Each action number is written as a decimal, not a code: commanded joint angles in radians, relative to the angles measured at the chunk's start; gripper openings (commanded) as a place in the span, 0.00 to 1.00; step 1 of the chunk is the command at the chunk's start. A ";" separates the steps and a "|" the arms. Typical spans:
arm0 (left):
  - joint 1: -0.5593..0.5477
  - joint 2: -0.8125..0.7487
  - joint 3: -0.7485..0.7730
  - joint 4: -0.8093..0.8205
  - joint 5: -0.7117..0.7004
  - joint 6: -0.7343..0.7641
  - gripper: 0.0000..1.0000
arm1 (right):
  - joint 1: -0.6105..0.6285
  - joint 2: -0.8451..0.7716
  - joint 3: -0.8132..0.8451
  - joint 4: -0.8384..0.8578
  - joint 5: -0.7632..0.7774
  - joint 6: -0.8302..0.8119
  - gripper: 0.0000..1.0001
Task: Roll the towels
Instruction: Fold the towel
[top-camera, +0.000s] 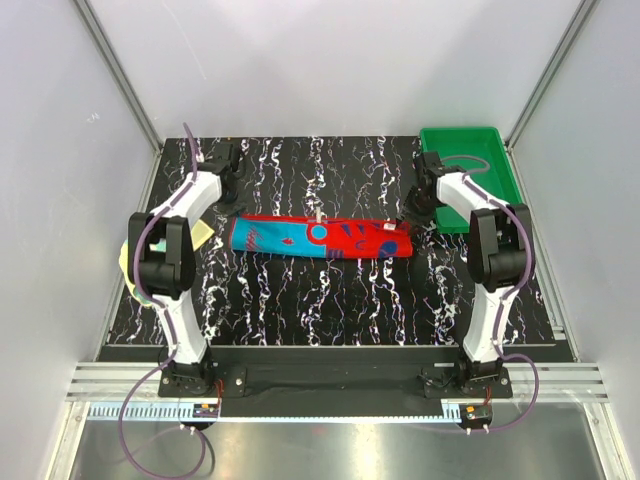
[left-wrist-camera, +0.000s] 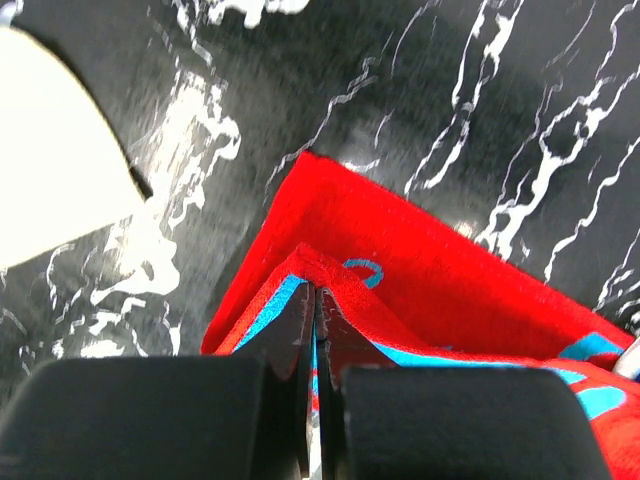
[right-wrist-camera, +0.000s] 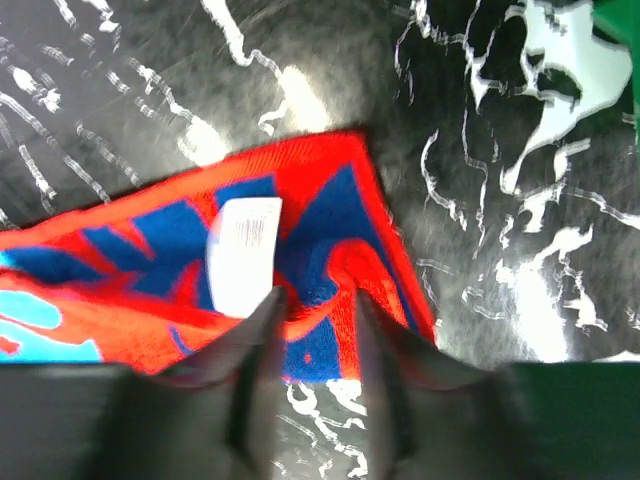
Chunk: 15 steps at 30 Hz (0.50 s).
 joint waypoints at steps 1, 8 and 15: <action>0.014 0.035 0.099 -0.007 0.014 0.029 0.00 | -0.015 0.023 0.079 -0.010 0.028 -0.008 0.49; 0.020 0.079 0.292 -0.081 0.014 0.054 0.68 | -0.018 -0.004 0.302 -0.130 0.131 -0.059 0.77; -0.021 -0.121 0.170 -0.045 0.015 0.058 0.77 | -0.017 -0.275 0.117 -0.074 0.172 -0.086 0.91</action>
